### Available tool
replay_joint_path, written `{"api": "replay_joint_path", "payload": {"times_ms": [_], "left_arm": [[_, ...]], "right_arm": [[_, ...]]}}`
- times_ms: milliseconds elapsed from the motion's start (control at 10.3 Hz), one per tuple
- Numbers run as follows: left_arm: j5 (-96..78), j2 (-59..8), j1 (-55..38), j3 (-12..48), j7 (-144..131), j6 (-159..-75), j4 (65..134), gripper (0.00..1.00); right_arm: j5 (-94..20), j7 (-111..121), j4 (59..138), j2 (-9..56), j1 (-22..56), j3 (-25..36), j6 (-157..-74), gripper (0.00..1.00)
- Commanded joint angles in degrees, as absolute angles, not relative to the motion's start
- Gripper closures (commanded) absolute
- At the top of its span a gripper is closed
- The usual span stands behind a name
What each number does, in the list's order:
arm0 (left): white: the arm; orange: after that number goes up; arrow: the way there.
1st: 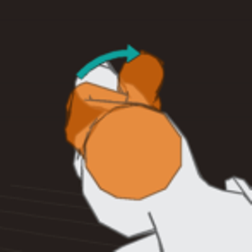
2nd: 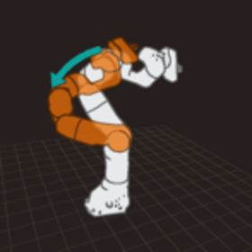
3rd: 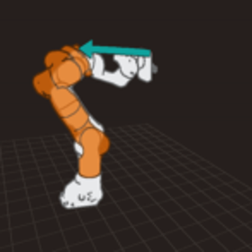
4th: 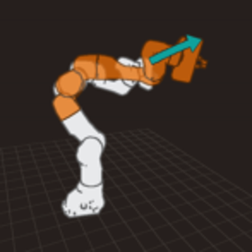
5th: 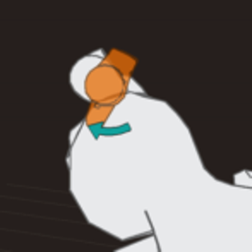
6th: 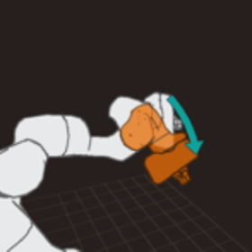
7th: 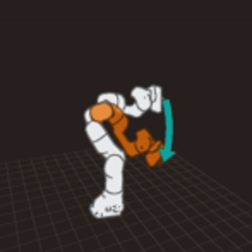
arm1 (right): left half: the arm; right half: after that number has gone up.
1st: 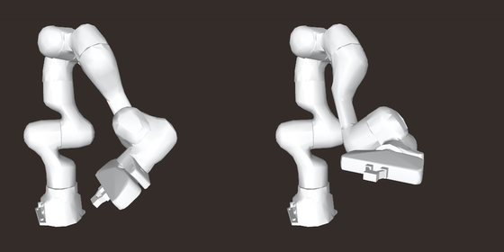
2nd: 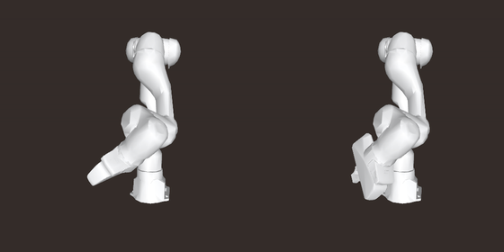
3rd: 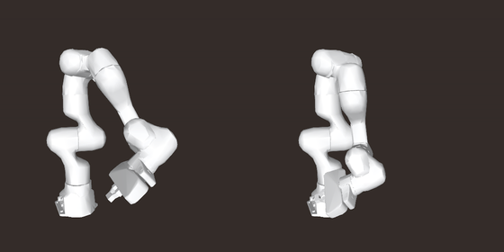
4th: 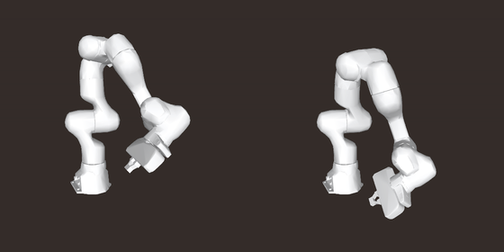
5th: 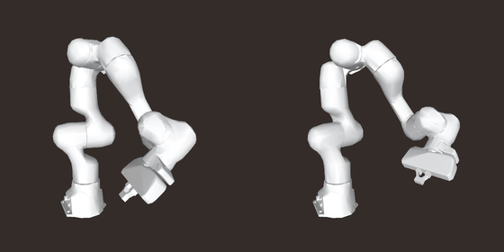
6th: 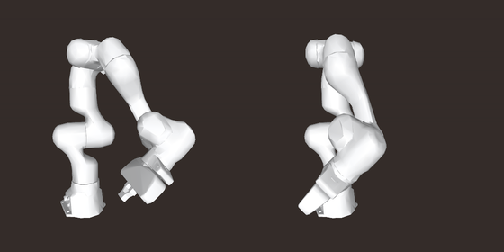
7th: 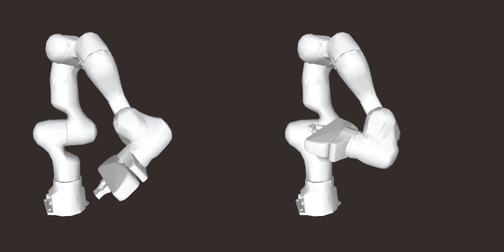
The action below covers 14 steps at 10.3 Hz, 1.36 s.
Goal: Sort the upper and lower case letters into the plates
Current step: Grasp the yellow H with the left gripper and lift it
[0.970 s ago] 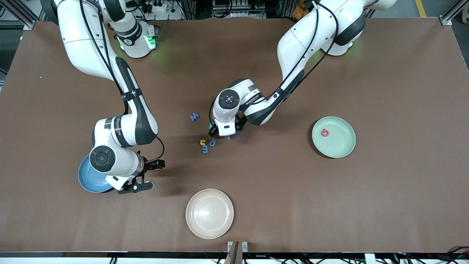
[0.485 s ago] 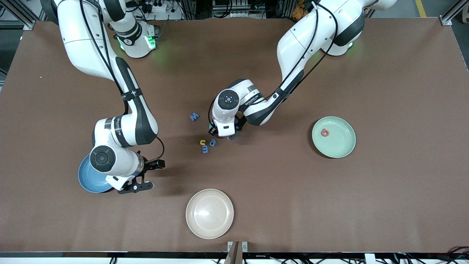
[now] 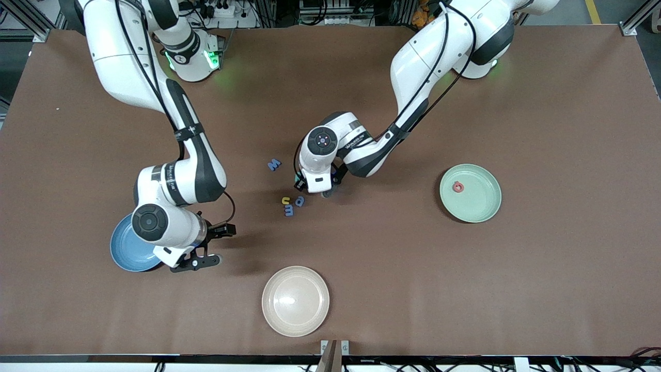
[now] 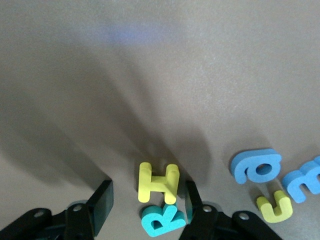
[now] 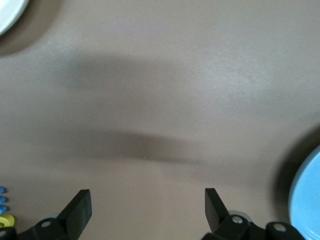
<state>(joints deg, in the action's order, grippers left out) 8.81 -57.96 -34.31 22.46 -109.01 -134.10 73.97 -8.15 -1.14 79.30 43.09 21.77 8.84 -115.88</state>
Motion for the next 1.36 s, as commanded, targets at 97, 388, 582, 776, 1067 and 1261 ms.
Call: {"api": "replay_joint_path", "payload": {"times_ms": [97,388,582,776,1067,1261], "left_arm": [[7.7,-58.4,-33.7,21.1,-108.5,-133.6,72.7,0.35],[7.7,-58.8,-34.4,21.1,-108.5,-133.7,72.7,0.35],[7.7,-58.8,-34.4,21.2,-108.6,-133.7,72.8,0.38],[7.6,-58.9,-34.9,21.2,-108.9,-133.7,72.7,0.41],[6.6,-58.9,-35.9,21.1,-109.0,-133.7,72.6,0.43],[6.6,-59.0,-35.9,21.1,-109.0,-133.7,72.6,0.54]], "right_arm": [[-7.6,-8.2,80.2,42.3,25.7,8.8,-116.5,0.00],[-7.8,-11.9,80.2,42.7,27.7,8.8,-117.9,0.00],[-7.8,-12.4,80.2,42.7,27.8,8.8,-117.9,0.00],[-7.8,-12.4,80.2,42.7,27.8,8.8,-117.9,0.00],[-7.8,-12.3,80.2,42.7,27.7,8.8,-117.8,0.00],[-7.8,-12.3,80.2,42.7,27.7,8.8,-117.8,0.00]]}}
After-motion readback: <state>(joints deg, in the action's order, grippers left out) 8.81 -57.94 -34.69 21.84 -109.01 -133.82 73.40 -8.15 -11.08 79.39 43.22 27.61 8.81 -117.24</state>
